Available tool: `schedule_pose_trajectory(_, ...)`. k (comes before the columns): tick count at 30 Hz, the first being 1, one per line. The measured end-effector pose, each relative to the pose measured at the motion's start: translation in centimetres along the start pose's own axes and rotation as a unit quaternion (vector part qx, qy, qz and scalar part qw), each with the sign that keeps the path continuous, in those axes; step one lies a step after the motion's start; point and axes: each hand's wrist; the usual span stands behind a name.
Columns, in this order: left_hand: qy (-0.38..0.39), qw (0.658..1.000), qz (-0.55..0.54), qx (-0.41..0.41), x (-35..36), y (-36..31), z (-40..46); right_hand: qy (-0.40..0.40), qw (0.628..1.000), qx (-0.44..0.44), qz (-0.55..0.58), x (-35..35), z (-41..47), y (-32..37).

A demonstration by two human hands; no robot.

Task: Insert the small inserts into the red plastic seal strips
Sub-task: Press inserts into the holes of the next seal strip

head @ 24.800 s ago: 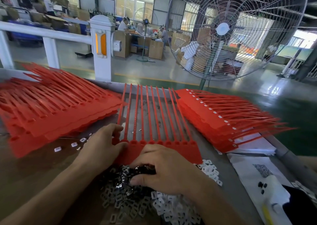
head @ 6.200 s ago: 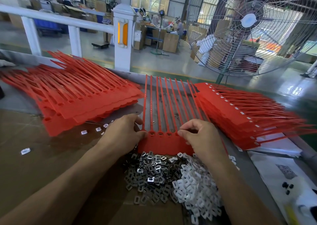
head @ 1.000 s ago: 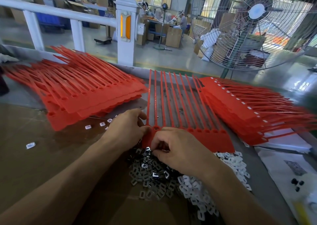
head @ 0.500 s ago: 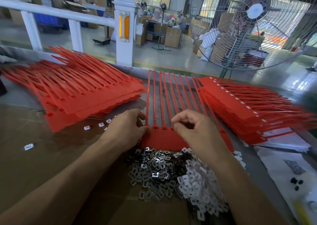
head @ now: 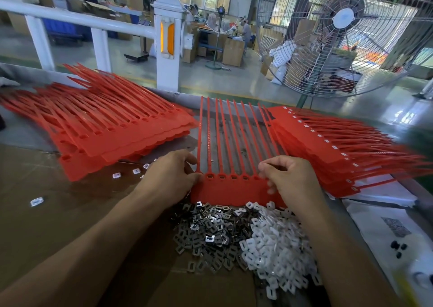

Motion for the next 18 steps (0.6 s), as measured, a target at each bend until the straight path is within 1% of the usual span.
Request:
schedule_pose_trajectory(3,-0.003,1.0,-0.003,-0.004,0.0,0.0,0.0,-0.021,0.999,0.018,-0.028,-0.4,0.3,-0.3)
schedule_pose_trajectory(11,0.0,1.0,-0.007,-0.003,-0.1,-0.1,0.0,-0.016,0.995,0.034,-0.093,-0.7,0.6,-0.5)
schedule_pose_trajectory(18,-0.004,1.0,-0.009,0.0,-0.1,-0.1,0.0,0.005,0.993,0.038,-0.112,-1.2,0.4,-0.4)
Point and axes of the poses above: each hand's wrist, its own z-axis towards the middle knuckle, its own x-axis out of the palm, y = z × x, and after that the axes turned 11 degrees about x, right-handed
